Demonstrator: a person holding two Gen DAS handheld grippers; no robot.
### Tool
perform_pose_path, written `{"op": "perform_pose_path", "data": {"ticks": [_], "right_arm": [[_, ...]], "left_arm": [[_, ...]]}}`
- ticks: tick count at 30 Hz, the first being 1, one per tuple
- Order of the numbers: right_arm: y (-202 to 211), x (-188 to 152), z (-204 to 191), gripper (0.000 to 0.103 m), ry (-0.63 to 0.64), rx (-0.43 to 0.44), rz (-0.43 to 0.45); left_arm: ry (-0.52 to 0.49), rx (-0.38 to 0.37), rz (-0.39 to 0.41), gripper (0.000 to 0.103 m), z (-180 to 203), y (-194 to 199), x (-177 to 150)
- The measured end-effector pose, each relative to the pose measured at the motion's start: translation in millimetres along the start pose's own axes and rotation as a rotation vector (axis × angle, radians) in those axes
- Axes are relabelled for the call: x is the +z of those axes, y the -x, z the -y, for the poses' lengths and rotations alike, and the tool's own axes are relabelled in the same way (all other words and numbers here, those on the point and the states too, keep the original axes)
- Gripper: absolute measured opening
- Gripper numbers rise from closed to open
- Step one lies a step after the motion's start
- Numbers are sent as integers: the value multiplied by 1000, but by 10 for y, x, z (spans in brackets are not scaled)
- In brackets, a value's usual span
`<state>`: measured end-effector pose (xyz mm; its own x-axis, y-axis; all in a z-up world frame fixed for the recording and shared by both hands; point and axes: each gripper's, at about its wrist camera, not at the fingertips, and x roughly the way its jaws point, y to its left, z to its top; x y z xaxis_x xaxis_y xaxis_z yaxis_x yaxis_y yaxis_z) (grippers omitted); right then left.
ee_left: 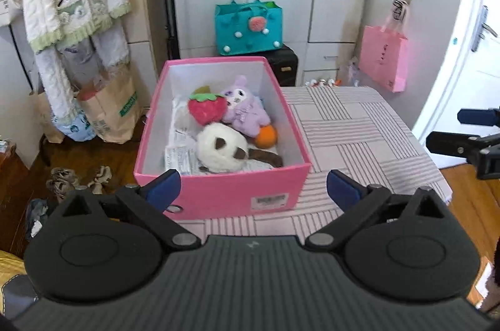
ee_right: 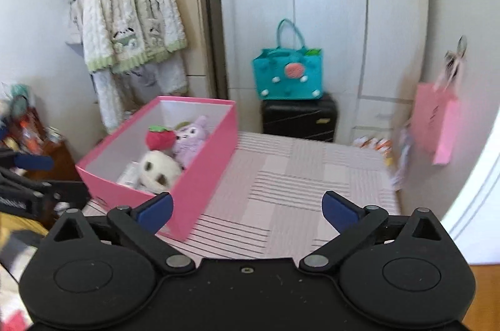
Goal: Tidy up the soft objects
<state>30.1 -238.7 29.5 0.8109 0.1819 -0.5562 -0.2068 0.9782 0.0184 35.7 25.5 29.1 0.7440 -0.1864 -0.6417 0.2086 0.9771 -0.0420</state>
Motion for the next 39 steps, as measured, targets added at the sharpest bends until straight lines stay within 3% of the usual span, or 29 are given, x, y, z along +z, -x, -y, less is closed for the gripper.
{"op": "perform_pose_path", "data": {"ticks": [10,16,24,35,39], "right_arm": [[251,-110,4,103,53,-26,53],[209,-174,14,103,41,-52,14],[137,-289,155,103,-71,-52,-21],[212,-434,85,103,-77,-135,8],[246,-485,37,103,-68,-167,29]], "left_arm": [[18,-1,22,103,205,29,-136],[47,-56,-9,103,262,-33,-183],[21,-60,-4,103,417,-111,-295],[12,-4,35,103,469,-128,-371],[8,65,70,103,479,-161,-409]]}}
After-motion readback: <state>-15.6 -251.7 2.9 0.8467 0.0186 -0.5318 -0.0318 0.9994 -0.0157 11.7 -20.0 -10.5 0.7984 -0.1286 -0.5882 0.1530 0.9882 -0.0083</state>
